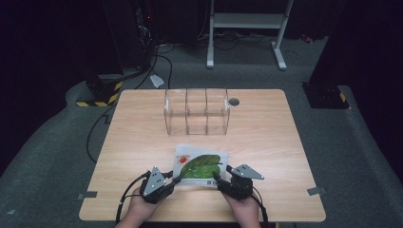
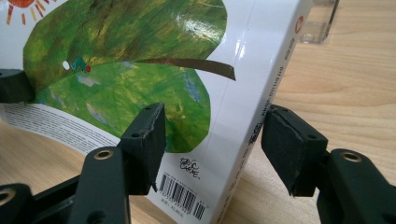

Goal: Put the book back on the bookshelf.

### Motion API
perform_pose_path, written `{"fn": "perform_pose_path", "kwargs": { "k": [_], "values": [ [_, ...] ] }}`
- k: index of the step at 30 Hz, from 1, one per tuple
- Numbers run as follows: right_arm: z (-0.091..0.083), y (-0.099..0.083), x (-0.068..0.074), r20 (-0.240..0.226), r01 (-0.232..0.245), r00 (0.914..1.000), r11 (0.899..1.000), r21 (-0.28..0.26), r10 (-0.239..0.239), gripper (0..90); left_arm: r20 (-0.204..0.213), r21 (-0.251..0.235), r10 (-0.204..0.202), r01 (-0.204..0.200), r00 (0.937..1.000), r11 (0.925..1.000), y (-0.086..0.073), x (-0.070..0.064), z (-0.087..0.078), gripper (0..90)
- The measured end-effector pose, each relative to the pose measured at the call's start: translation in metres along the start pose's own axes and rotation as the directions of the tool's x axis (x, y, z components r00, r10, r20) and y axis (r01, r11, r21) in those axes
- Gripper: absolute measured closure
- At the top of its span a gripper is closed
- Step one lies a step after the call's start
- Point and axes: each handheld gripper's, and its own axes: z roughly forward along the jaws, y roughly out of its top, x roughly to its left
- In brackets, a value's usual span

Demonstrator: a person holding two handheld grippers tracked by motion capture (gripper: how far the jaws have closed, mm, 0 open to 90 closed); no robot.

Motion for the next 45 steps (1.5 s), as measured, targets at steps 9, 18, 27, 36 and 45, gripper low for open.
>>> {"fn": "perform_pose_path", "kwargs": {
  "k": [9,18,27,36,45],
  "values": [
    [-0.017,0.001,0.002,0.023,0.044,0.9988,0.997,-0.067,-0.042,41.3,-0.029,0.064,0.07,-0.068,0.9972,0.9957,-0.008,-0.004,0.009,74.8],
    [-0.025,-0.002,0.001,0.017,0.071,0.9974,0.993,-0.09,-0.07,41.9,-0.005,0.114,0.083,-0.082,0.9965,0.9901,-0.015,-0.006,0.014,74.3],
    [-0.034,-0.004,0.0,-0.016,0.101,0.9945,0.988,-0.119,-0.103,41.2,0.006,0.122,0.089,-0.089,0.996,0.9885,-0.017,-0.007,0.015,74.4],
    [-0.035,-0.005,-0.008,-0.035,0.108,0.9929,0.985,-0.134,-0.113,39.6,-0.004,0.118,0.07,-0.069,0.9975,0.9906,-0.018,-0.003,0.012,69.3],
    [-0.034,-0.001,-0.016,-0.062,0.123,0.9891,0.981,-0.148,-0.134,40.9,-0.02,0.115,0.038,-0.035,0.9991,0.9927,-0.018,-0.001,0.007,58.5]
  ]
}}
